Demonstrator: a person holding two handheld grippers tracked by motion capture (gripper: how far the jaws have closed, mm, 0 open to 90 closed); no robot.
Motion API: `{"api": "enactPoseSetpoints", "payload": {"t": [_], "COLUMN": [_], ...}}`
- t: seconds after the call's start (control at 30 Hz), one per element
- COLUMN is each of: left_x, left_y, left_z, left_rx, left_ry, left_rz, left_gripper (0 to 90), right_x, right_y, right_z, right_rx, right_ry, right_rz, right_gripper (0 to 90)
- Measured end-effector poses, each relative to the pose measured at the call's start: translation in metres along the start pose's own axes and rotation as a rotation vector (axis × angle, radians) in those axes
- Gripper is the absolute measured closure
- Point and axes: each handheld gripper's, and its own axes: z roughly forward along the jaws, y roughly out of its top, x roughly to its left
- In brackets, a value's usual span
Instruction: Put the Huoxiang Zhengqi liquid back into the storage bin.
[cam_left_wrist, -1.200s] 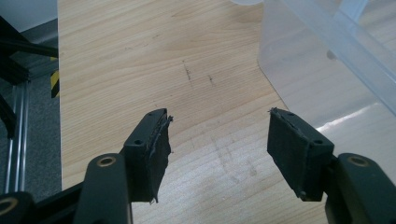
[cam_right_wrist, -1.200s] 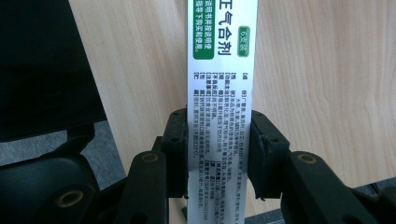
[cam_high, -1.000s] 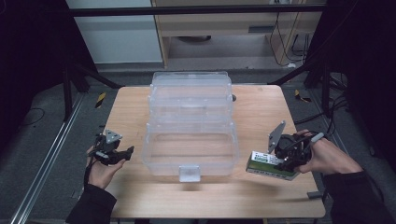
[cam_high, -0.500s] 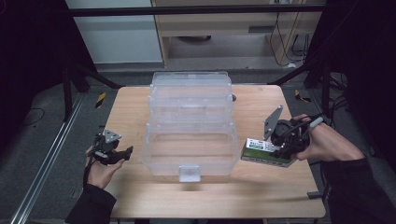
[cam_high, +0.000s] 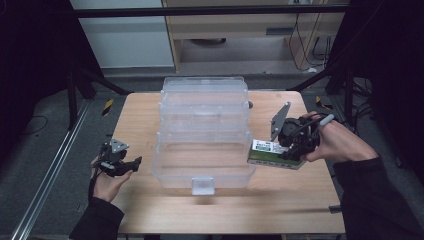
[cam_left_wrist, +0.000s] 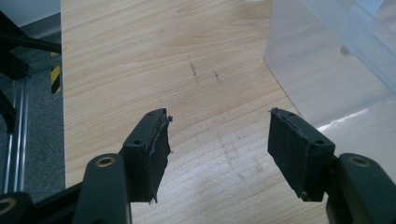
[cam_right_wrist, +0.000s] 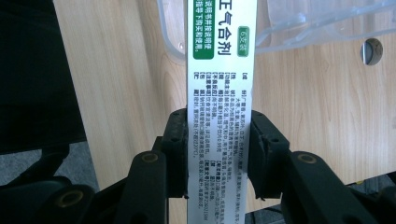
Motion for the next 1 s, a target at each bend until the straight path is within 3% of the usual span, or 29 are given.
{"api": "enactPoseSetpoints", "payload": {"t": [0.37,1.0], "left_x": [0.001,0.006], "left_y": [0.0,-0.001], "left_z": [0.0,-0.001], "left_rx": [0.001,-0.001], "left_ry": [0.0,0.003], "left_rz": [-0.002,-0.015], "left_gripper": [37.7,37.6], "right_x": [-0.011,-0.02], "right_y": [0.023,0.058], "right_z": [-0.004,0.008], "right_rx": [-0.022,-0.012], "right_ry": [-0.004,0.012], "right_rz": [-0.019,-0.076], "right_gripper": [63.5,63.5]}}
